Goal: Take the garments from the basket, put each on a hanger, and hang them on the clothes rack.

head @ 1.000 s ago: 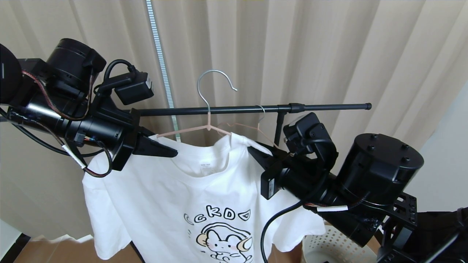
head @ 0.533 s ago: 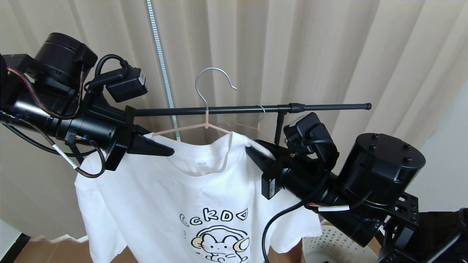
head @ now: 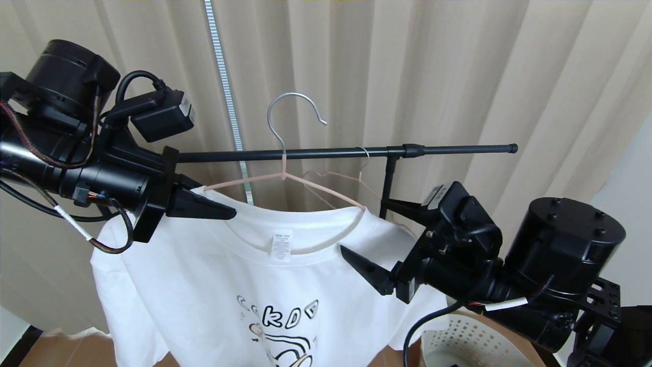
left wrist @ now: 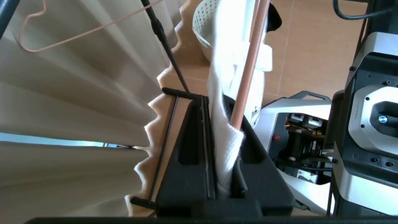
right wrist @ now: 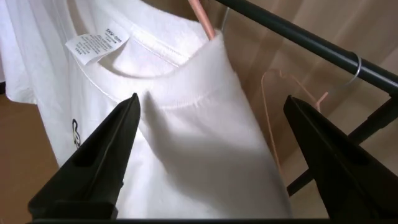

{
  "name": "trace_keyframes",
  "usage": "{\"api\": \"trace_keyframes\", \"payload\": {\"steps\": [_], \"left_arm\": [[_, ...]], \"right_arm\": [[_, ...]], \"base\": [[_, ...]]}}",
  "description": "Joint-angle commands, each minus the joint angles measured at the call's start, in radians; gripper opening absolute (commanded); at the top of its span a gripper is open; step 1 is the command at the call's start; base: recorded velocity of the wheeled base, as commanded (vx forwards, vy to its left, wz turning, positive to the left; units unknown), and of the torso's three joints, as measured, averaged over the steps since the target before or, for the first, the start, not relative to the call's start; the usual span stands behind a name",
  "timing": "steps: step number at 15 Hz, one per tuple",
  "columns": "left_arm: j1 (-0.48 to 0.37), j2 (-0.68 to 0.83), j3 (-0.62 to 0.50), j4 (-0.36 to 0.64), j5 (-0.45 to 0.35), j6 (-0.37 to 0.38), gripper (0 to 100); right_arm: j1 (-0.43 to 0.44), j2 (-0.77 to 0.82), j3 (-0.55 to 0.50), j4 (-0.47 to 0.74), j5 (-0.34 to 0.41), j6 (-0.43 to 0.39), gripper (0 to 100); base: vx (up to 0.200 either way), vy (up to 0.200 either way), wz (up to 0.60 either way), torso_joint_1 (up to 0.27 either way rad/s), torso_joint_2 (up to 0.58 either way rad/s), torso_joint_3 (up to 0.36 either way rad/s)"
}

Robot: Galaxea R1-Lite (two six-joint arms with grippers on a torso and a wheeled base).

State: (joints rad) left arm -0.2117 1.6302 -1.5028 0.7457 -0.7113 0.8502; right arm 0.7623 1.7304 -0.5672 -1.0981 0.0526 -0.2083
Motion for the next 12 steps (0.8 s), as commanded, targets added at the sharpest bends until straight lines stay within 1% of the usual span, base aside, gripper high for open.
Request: {"api": "trace_keyframes", "payload": {"steps": [1, 2, 5, 8, 9, 12], "left_arm": [[0.003, -0.027, 0.016, 0.0, 0.0, -0.002, 0], [0.005, -0.038, 0.027, -0.002, 0.0, -0.002, 0], [0.032, -0.079, 0.093, -0.054, -0.002, -0.003, 0], [0.044, -0.132, 0.177, -0.111, -0.002, -0.005, 0], [0.048, -0.148, 0.207, -0.132, -0.002, -0.01, 0], [0.051, -0.21, 0.273, -0.197, -0.002, -0.054, 0]], "right_arm": [[-0.032, -0.045, 0.02, 0.017, 0.064, 0.001, 100], [-0.044, -0.071, 0.023, 0.047, 0.107, 0.003, 100], [-0.109, -0.175, 0.036, 0.204, 0.32, 0.004, 100], [-0.195, -0.186, 0.03, 0.245, 0.463, 0.007, 100], [-0.209, -0.184, 0.03, 0.248, 0.497, 0.012, 100], [-0.255, -0.164, 0.024, 0.248, 0.56, 0.035, 100]], "base": [[0.0, 0.0, 0.0, 0.0, 0.0, 0.0], [0.0, 0.0, 0.0, 0.0, 0.0, 0.0], [0.0, 0.0, 0.0, 0.0, 0.0, 0.0], [0.0, 0.0, 0.0, 0.0, 0.0, 0.0], [0.0, 0.0, 0.0, 0.0, 0.0, 0.0], [0.0, 0.0, 0.0, 0.0, 0.0, 0.0]]}}
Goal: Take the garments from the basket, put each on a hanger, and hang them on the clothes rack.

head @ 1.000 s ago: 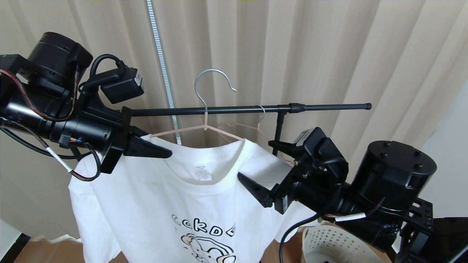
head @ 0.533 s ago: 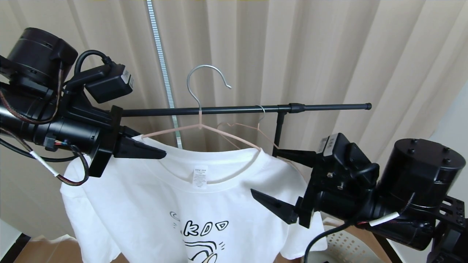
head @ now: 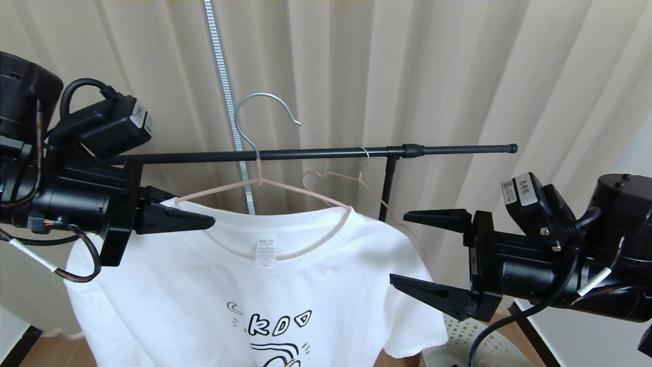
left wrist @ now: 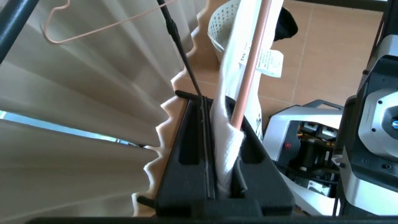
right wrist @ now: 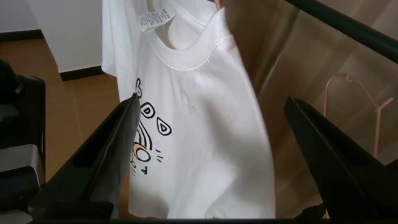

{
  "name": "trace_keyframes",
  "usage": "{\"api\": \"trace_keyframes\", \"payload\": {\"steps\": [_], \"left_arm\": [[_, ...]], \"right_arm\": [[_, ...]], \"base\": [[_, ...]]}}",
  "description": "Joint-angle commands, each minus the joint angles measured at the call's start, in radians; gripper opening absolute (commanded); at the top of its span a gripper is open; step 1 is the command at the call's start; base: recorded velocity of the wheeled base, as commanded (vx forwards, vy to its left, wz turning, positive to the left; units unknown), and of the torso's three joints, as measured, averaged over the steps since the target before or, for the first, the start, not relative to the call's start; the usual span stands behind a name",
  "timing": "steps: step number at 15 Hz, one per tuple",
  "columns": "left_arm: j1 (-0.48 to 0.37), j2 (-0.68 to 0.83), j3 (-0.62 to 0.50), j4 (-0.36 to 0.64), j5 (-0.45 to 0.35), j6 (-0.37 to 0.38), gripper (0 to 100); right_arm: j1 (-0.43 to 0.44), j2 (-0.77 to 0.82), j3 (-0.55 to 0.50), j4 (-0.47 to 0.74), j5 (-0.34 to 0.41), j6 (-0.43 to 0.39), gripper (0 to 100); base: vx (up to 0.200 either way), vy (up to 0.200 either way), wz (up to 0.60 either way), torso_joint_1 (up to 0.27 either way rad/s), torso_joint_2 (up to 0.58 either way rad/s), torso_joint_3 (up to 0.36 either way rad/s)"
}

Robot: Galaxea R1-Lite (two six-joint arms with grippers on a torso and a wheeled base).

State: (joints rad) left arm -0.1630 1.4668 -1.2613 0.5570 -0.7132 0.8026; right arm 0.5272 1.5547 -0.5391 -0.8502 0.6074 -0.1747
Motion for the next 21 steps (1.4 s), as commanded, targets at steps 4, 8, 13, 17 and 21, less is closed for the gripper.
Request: {"api": "trace_keyframes", "payload": {"steps": [4, 8, 13, 17, 21], "left_arm": [[0.002, -0.149, 0.178, -0.126, 0.0, -0.04, 0], [0.002, -0.243, 0.307, -0.267, 0.003, -0.129, 0], [0.003, -0.269, 0.373, -0.31, 0.004, -0.144, 0], [0.022, -0.28, 0.387, -0.321, 0.006, -0.144, 0], [0.053, -0.292, 0.398, -0.321, 0.006, -0.144, 0]], "right_arm": [[-0.07, 0.108, -0.021, 0.003, 0.003, -0.048, 100], [-0.116, 0.142, -0.015, 0.005, 0.005, -0.118, 100], [-0.131, 0.159, -0.01, 0.011, 0.005, -0.203, 100], [-0.159, 0.173, -0.016, 0.01, 0.003, -0.21, 0], [-0.2, 0.182, -0.038, 0.01, 0.005, -0.21, 0]], "base": [[0.0, 0.0, 0.0, 0.0, 0.0, 0.0], [0.0, 0.0, 0.0, 0.0, 0.0, 0.0], [0.0, 0.0, 0.0, 0.0, 0.0, 0.0], [0.0, 0.0, 0.0, 0.0, 0.0, 0.0], [0.0, 0.0, 0.0, 0.0, 0.0, 0.0]]}}
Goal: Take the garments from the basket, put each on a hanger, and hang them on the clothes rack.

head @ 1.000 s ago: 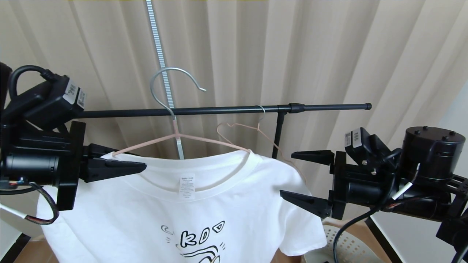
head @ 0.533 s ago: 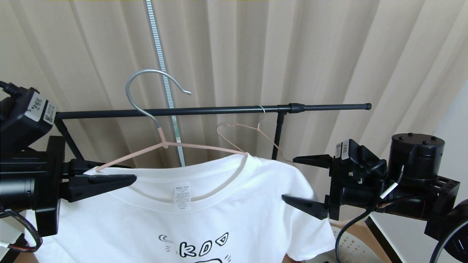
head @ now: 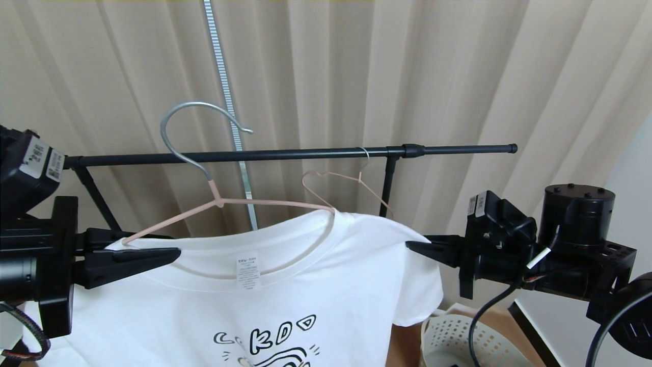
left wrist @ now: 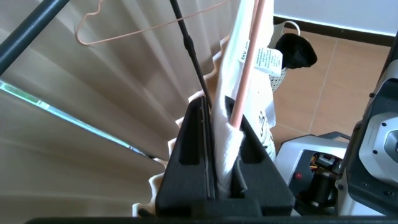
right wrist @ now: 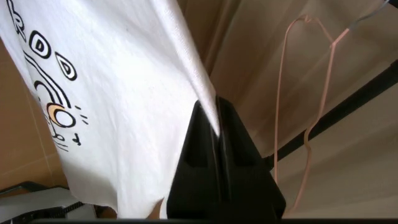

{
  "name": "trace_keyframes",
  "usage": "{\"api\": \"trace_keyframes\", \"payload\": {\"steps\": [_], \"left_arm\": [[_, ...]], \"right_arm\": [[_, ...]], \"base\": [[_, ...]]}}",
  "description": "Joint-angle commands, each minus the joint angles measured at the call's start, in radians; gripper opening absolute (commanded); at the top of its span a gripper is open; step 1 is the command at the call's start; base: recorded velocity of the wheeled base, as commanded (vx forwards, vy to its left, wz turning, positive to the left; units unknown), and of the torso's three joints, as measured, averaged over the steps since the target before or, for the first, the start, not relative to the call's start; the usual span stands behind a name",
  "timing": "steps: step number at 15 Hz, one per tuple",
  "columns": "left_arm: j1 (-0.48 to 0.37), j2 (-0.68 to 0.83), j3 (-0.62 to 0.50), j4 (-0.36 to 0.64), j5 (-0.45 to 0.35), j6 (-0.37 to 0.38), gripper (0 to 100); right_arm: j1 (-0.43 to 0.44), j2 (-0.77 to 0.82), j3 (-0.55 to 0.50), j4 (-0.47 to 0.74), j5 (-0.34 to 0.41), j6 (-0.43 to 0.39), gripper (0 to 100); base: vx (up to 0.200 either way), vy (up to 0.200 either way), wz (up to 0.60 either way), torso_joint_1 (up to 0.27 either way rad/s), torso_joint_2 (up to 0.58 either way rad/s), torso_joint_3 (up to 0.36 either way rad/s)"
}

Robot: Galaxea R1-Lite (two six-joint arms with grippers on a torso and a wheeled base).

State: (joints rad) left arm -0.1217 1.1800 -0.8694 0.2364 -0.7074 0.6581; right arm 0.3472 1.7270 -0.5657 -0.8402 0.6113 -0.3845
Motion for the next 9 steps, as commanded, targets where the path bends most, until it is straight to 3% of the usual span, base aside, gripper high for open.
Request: {"api": "trace_keyframes", "payload": {"steps": [1, 8, 9], "left_arm": [[0.019, -0.01, 0.01, 0.0, -0.001, 0.0, 0], [0.024, -0.025, 0.015, 0.0, 0.0, -0.038, 0], [0.024, -0.025, 0.018, 0.0, 0.0, -0.038, 0]], "right_arm": [[-0.024, 0.014, -0.016, 0.0, -0.001, -0.001, 0], [-0.007, 0.006, -0.008, -0.003, 0.002, 0.007, 0], [0.009, -0.014, 0.015, -0.011, 0.004, 0.004, 100]], "base": [[0.0, 0.0, 0.0, 0.0, 0.0, 0.0], [0.0, 0.0, 0.0, 0.0, 0.0, 0.0], [0.0, 0.0, 0.0, 0.0, 0.0, 0.0]]}}
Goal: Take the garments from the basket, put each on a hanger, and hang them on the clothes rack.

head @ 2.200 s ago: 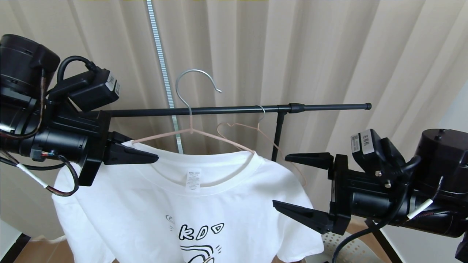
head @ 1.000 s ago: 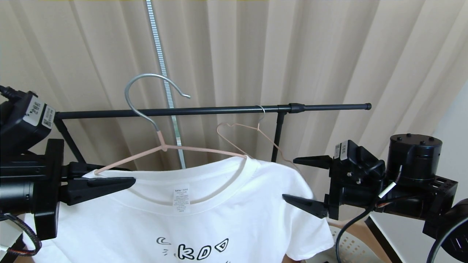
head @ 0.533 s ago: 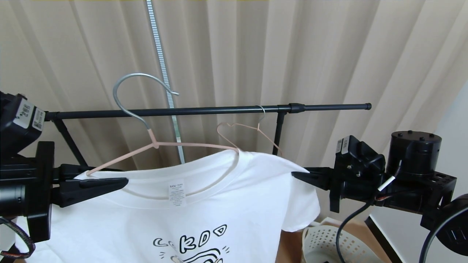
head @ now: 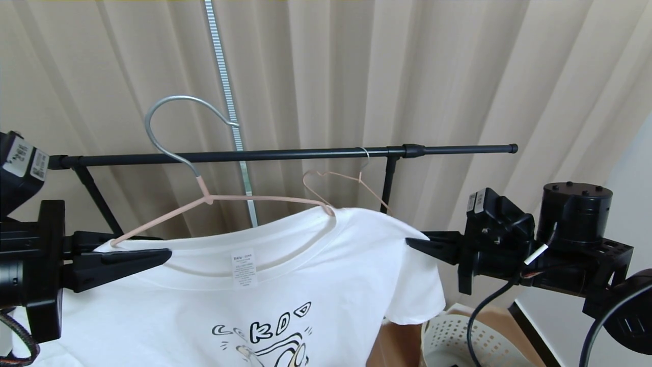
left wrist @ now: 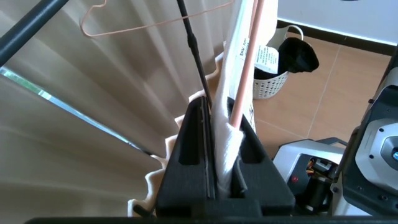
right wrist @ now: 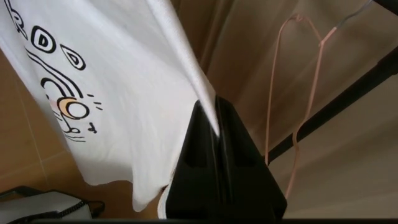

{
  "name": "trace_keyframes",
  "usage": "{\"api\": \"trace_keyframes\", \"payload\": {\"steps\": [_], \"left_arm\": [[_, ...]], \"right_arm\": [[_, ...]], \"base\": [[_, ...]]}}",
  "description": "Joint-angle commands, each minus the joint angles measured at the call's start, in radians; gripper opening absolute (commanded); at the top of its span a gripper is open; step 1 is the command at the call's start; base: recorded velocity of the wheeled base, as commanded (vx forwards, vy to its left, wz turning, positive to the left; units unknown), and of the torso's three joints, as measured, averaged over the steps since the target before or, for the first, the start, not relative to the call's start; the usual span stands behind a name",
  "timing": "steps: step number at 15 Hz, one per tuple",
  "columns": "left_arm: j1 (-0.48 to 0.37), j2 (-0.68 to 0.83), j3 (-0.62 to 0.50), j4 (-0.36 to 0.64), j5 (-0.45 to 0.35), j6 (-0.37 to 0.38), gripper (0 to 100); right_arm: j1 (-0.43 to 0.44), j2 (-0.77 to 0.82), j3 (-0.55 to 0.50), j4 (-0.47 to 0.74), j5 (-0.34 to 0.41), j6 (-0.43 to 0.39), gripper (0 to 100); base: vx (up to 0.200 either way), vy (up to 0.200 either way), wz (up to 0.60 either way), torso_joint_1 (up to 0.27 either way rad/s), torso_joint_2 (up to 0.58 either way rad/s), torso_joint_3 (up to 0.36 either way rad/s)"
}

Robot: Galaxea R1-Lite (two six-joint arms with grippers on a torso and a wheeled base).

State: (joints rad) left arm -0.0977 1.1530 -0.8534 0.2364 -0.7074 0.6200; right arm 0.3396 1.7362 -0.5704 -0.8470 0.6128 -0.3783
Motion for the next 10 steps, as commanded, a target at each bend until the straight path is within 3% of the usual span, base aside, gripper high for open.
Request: {"api": "trace_keyframes", "payload": {"steps": [1, 8, 10], "left_arm": [[0.001, 0.002, 0.005, 0.0, 0.002, 0.0, 0], [0.111, -0.006, 0.039, 0.001, 0.002, -0.022, 0], [0.191, -0.019, 0.071, 0.0, 0.002, -0.022, 0]], "right_arm": [[0.032, -0.056, 0.03, 0.0, 0.004, -0.001, 100], [0.041, -0.127, 0.021, -0.003, -0.002, 0.018, 100], [0.047, -0.145, -0.002, 0.002, -0.016, 0.104, 100]], "base": [[0.0, 0.0, 0.0, 0.0, 0.0, 0.0], [0.0, 0.0, 0.0, 0.0, 0.0, 0.0], [0.0, 0.0, 0.0, 0.0, 0.0, 0.0]]}}
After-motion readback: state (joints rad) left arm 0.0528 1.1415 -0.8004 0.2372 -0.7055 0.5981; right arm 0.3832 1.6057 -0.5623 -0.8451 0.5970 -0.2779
